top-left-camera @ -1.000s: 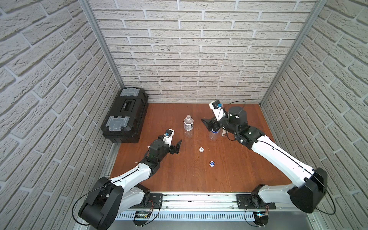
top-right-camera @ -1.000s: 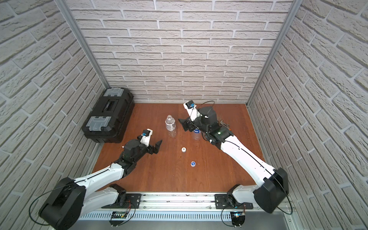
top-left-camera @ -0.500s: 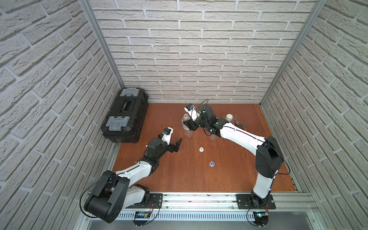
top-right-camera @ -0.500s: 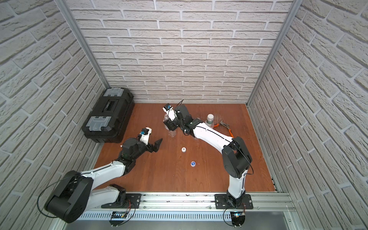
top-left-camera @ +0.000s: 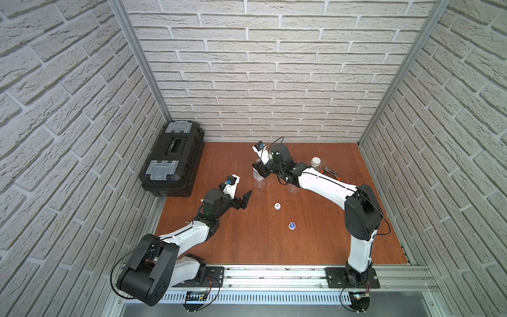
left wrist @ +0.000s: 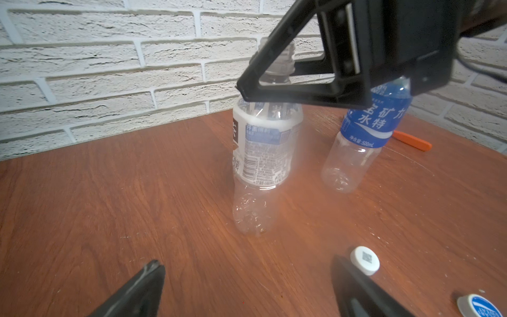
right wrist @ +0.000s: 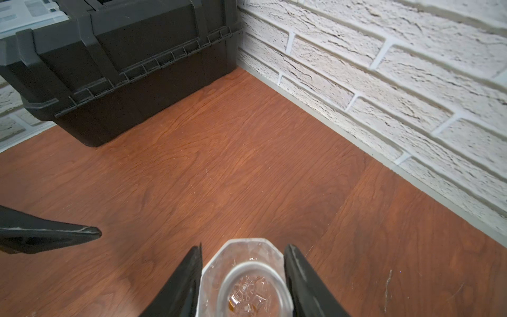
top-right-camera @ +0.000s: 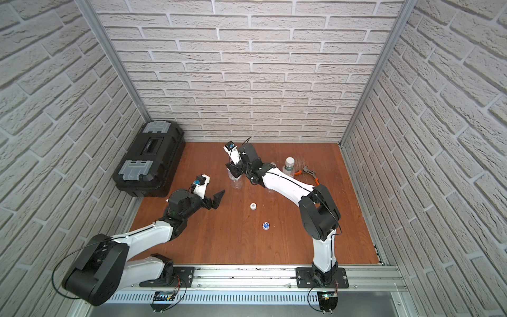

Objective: Screw on the bottle caps
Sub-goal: Pick up the plastic bottle at the center of the board.

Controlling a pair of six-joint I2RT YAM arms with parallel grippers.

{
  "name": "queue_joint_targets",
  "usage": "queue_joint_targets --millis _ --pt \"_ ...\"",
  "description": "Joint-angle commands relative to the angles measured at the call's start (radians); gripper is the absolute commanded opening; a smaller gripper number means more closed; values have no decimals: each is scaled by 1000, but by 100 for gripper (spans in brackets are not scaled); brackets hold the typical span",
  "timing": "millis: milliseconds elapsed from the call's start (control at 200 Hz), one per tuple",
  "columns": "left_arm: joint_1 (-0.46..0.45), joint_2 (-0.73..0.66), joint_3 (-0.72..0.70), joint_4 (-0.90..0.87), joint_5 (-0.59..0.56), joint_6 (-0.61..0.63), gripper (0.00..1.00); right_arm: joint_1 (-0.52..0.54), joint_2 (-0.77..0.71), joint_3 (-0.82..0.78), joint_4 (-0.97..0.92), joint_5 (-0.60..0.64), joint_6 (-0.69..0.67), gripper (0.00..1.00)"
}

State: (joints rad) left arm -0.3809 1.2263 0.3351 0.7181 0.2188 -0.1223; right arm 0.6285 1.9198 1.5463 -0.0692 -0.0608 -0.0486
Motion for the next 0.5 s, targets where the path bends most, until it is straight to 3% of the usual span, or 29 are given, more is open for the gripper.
queue_joint_targets --millis 0,170,495 --pt "6 10 18 48 25 26 98 2 -26 -3 62 -11 23 39" --pt "-1 16 -14 131 91 67 98 2 -88 -22 28 -16 25 23" --pt "-28 -6 -32 301 230 172 98 4 -384 -184 -17 -107 122 14"
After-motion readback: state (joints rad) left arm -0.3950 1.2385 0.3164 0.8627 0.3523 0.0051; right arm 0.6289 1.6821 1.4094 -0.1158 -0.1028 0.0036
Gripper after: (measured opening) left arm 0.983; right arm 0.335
